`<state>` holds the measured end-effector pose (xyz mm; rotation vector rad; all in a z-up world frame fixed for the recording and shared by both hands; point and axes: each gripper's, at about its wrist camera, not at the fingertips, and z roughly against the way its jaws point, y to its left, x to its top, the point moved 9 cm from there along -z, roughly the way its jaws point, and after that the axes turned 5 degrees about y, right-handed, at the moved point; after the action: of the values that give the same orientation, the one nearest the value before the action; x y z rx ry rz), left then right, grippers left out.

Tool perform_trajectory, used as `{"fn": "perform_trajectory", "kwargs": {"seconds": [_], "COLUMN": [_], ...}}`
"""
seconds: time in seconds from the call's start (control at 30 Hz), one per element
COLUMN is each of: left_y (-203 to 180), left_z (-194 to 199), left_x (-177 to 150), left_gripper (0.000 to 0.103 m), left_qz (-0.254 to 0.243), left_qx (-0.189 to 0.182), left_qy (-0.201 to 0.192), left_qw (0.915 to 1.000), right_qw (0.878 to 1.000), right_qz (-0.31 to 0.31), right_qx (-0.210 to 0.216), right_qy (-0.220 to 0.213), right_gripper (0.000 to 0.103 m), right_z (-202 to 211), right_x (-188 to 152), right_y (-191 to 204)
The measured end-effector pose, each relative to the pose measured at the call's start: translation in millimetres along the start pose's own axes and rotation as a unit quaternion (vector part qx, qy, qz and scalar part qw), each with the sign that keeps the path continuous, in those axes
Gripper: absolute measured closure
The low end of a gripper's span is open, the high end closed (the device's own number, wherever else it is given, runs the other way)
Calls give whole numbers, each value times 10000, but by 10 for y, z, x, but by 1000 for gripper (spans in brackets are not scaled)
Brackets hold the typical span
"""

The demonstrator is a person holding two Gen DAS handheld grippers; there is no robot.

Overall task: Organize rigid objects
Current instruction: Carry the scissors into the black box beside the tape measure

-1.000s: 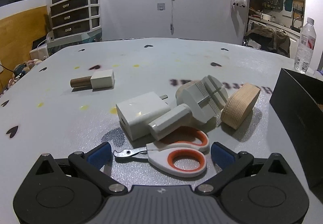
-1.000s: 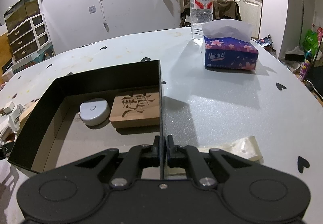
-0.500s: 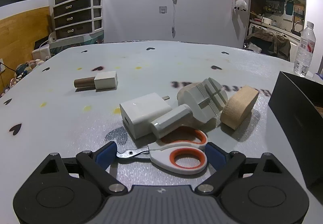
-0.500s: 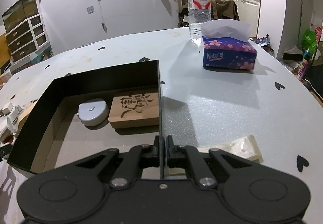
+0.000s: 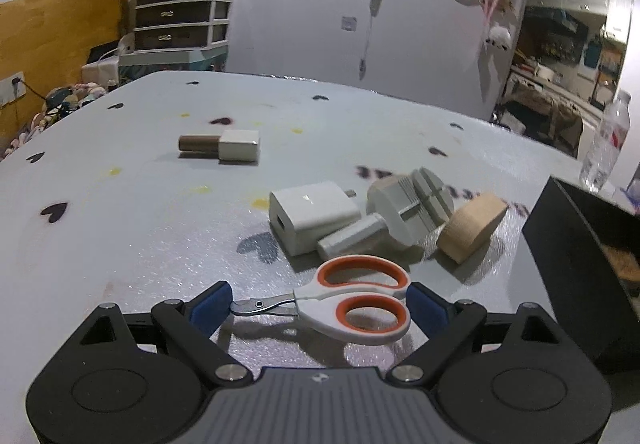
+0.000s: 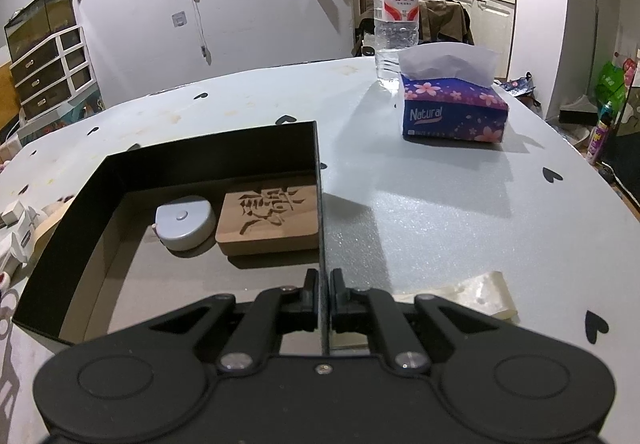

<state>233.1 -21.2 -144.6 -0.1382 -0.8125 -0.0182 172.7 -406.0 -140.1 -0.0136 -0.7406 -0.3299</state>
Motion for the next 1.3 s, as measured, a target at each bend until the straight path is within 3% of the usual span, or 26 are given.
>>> {"fn": "perform_trajectory", "kwargs": {"seconds": [0.3,0.5,0.73,0.9,1.1,1.3], "left_y": [-58,-530,-1553,-2240,-2599,-2793], "left_z": [161,346,403,307,13,-199], "left_x": [169,548,705,505,152,-13], "left_gripper": [10,10,10,10,10,10], "left_qz": [-20,-436,-1300,-2151,-2726,-3325], "left_qx": [-68,-665,-1904,-2527,-2647,-2520], "left_qy": [-289,-779,-765,-346,518,914], "left_qw": [9996,9938,9701,9427,9236,9042], "right_qw": [10000,10000,10000,9999,9999,9999], "right_qz": [13,12,56,96,120,136], "right_qx": [-8,-3,1,9,35,32], "right_qy": [1,3,17,36,29,30], "right_gripper": [97,97,97,97,97,97], "right_z": [-1,-2,-1,-4,-2,-3], "right_x": [-2,3,7,9,4,5], "right_y": [3,6,11,13,11,12]}}
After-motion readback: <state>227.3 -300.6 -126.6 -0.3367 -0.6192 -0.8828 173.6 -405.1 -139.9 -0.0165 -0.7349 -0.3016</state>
